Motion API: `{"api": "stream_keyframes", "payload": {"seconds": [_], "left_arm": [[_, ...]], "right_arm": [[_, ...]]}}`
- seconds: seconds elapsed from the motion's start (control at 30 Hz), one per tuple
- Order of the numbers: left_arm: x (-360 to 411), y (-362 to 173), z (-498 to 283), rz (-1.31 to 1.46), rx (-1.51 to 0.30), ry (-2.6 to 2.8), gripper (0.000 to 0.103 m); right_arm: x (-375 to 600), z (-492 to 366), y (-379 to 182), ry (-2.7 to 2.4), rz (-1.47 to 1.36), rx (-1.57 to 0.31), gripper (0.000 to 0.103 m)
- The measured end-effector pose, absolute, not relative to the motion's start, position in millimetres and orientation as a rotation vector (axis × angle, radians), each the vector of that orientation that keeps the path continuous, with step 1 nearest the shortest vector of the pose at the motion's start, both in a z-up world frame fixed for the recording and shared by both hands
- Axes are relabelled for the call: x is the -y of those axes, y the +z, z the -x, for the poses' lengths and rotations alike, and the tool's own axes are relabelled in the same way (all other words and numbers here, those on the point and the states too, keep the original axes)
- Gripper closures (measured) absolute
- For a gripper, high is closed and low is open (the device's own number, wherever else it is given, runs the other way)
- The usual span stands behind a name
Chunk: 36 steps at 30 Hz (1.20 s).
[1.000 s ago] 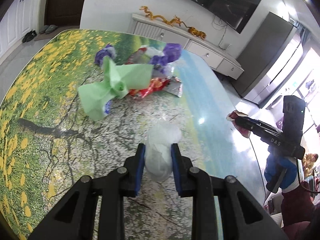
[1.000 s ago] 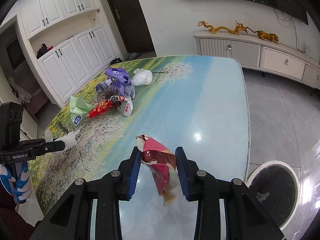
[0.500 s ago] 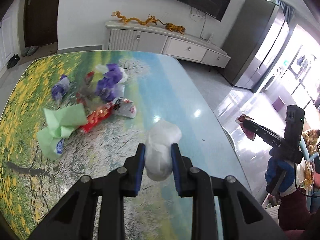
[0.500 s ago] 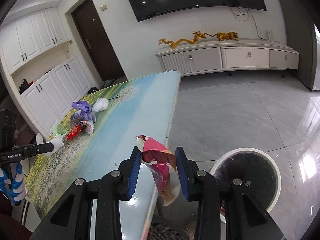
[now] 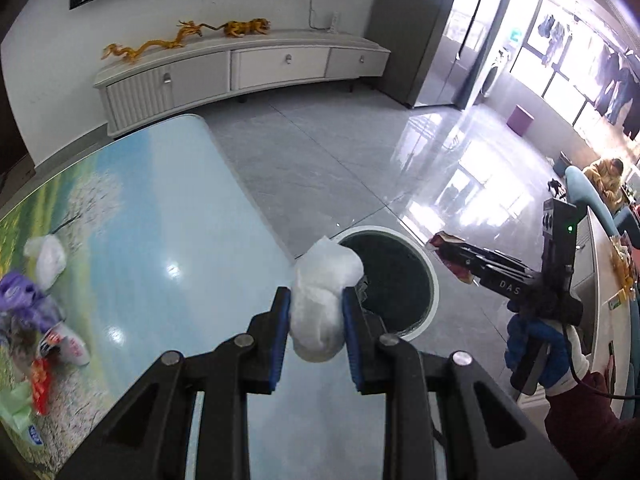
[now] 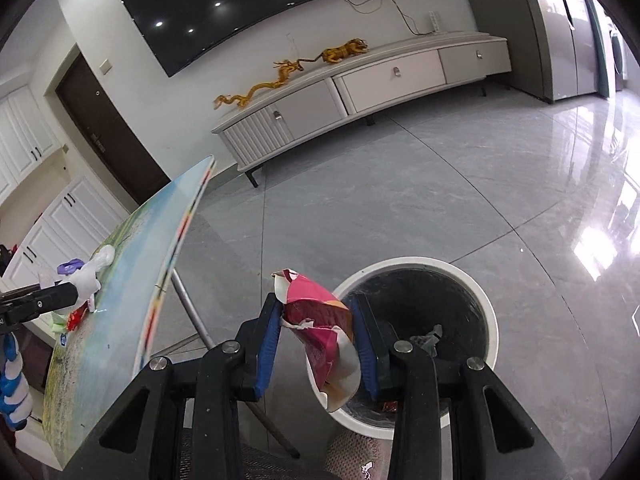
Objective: Collect trash
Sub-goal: 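Carry the clear bag and pink wrapper toward the bin with both tools, then open both tools over the bin to drop the clear bag and pink wrapper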
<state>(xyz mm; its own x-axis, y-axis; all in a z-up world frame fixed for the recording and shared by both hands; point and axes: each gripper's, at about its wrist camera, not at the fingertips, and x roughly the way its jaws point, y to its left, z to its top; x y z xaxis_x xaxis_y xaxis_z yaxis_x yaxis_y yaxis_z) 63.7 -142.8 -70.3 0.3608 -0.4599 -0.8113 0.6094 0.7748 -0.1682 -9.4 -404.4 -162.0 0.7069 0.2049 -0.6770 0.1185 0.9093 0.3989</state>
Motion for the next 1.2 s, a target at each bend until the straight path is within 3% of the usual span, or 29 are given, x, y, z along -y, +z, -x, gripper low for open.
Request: {"api": "stream_keyframes", "payload": {"seconds": [0.4,0.47,0.53,0.9,1.2], "left_arm": [[274.1,-116.3,-98.6,-0.233,-1.084,-0.748,0.075],[287.2,-120.9,-103.6,-0.226,-1.096,-0.749,0.066],[297.5,-123.7,-105.8,-0.216,-1.1,-0.747,0.05],[287.2,-115.3,-112.7,-0.128,-1.086,-0.721,0.049],[245.7,-81.7,-92.6,-0.1,-0.962,-0.649,0.049]], "right_arm": [[445.2,-7.9,-207.6,-0.049,-0.501,-0.865,0.061],[447.9,-10.8,-212.4,-0.067,-0.502,-0.876,0.053],[449.7,-9.3,-215.4,-0.075,-0.501,-0.883,0.05],[458.7,-2.0,-217.7,-0.107,-0.52,-0.889,0.047],[440.0,9.0,-189.1,-0.101,-0.512,-0.845,0.046]]}}
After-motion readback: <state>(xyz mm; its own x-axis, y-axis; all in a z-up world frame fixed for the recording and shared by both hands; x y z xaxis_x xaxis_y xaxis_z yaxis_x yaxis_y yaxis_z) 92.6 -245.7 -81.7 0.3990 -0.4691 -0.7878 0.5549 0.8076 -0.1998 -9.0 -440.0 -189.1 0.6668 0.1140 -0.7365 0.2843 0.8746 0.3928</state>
